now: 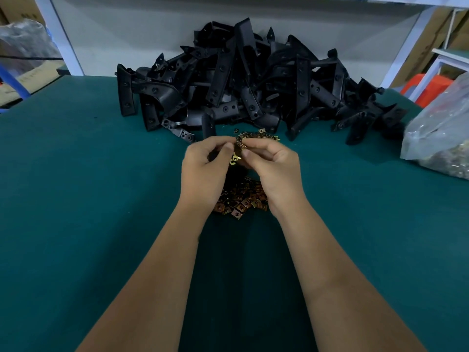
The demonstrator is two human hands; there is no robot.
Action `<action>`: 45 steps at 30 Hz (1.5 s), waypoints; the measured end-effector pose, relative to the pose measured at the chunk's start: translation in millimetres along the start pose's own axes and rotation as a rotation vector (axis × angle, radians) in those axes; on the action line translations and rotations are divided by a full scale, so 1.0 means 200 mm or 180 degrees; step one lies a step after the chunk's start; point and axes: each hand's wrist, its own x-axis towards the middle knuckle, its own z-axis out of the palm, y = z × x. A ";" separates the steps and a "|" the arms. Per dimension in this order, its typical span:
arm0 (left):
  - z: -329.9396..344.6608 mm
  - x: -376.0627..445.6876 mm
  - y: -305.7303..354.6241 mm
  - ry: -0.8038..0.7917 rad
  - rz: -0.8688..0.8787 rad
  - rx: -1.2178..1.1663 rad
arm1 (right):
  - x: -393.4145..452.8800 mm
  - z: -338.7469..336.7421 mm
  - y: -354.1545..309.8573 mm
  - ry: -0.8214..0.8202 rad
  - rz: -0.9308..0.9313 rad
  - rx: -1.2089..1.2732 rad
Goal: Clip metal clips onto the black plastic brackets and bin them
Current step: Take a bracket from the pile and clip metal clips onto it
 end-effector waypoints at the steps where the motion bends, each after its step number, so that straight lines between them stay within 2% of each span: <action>1: 0.00 0.00 0.00 -0.0046 -0.0050 -0.0118 | 0.00 0.00 0.00 -0.0027 -0.0018 0.0014; 13: -0.02 0.02 -0.02 -0.0104 -0.0176 -0.0365 | -0.01 0.00 -0.01 -0.0064 -0.0008 0.0058; 23: -0.03 0.02 -0.01 -0.0191 -0.0100 -0.0394 | 0.00 -0.02 -0.02 -0.0125 0.0236 0.0192; 28: -0.04 0.02 -0.01 -0.0247 -0.0033 -0.0060 | 0.00 -0.03 -0.02 -0.0015 0.0154 -0.0035; 32: -0.04 0.02 -0.02 -0.0124 -0.0024 0.0336 | 0.02 -0.05 -0.03 0.0166 0.0138 0.0115; 37: -0.04 0.04 -0.03 0.0411 -0.0518 -0.0501 | 0.02 -0.06 -0.02 0.0147 0.0277 0.0236; 42: -0.08 0.08 -0.02 0.0985 -0.1404 -0.2314 | 0.02 -0.06 -0.02 0.0154 0.0360 0.0337; 45: -0.10 0.09 -0.02 0.1256 -0.1650 -0.2542 | 0.02 -0.06 -0.02 0.0210 0.0292 0.0131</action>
